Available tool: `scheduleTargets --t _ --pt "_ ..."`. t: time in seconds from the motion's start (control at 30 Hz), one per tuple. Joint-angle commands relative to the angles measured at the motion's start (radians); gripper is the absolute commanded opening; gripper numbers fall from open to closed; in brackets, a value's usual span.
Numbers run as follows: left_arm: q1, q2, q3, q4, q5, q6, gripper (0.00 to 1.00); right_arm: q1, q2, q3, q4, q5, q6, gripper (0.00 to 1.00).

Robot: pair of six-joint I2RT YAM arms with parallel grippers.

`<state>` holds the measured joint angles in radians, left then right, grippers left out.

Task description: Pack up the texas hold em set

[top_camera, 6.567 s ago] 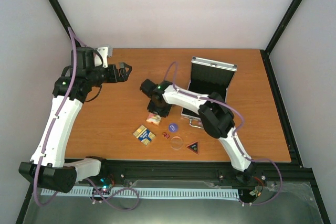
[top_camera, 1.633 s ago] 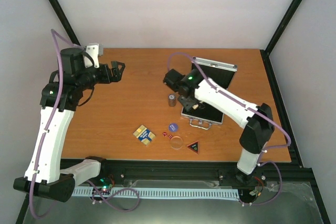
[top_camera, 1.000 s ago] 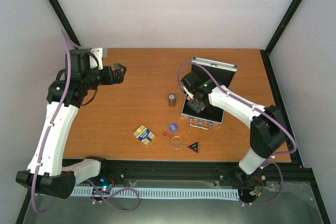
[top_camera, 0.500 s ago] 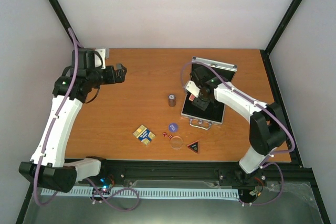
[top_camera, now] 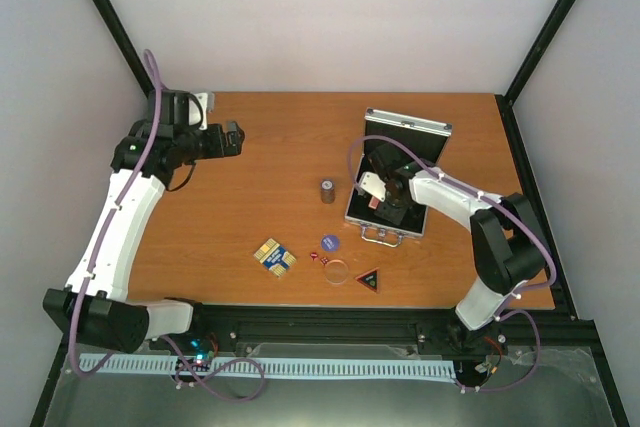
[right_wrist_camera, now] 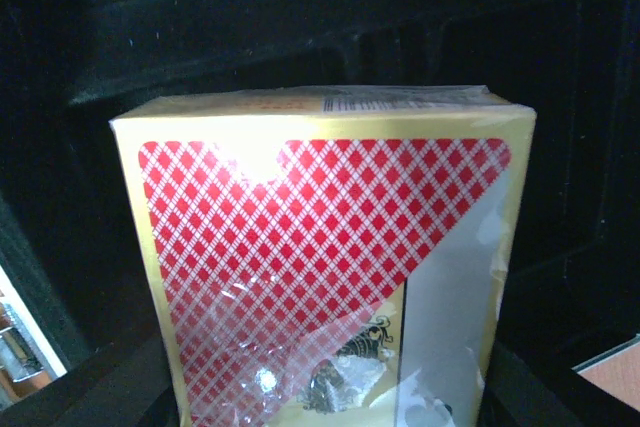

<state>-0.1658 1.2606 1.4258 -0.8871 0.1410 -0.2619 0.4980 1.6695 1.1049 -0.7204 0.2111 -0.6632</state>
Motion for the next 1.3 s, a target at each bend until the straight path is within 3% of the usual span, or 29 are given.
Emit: scheduleTargets --t 0.0,0.33,0.43,0.53,0.6,0.83,1.13,1.27 --pt "-0.005 0.01 0.034 0.021 0.006 0.007 1.0 -0.007 0.01 -0.027 0.076 0.03 -0.034 0.57" --pt "-0.004 0.022 0.037 0.02 0.003 0.011 1.0 -0.014 0.075 0.02 0.068 0.007 -0.032 0.6" --pt "-0.004 0.024 0.036 0.02 0.002 0.012 1.0 -0.013 0.079 0.02 0.071 0.014 -0.026 0.73" --pt "-0.005 0.026 0.036 0.02 0.002 0.012 1.0 -0.013 0.078 0.023 0.068 0.019 -0.023 0.75" --pt "-0.005 0.026 0.035 0.022 0.004 0.012 1.0 -0.013 0.077 0.027 0.063 0.021 -0.019 0.82" --pt "-0.004 0.025 0.033 0.023 0.005 0.011 1.0 -0.013 0.056 0.075 0.023 -0.003 0.018 0.84" --pt "-0.005 0.026 0.028 0.027 0.002 0.011 1.0 -0.013 0.039 0.205 -0.077 -0.186 0.169 0.83" --pt "-0.005 0.027 0.029 0.027 0.004 0.009 1.0 -0.013 0.068 0.221 -0.065 -0.135 0.288 0.77"
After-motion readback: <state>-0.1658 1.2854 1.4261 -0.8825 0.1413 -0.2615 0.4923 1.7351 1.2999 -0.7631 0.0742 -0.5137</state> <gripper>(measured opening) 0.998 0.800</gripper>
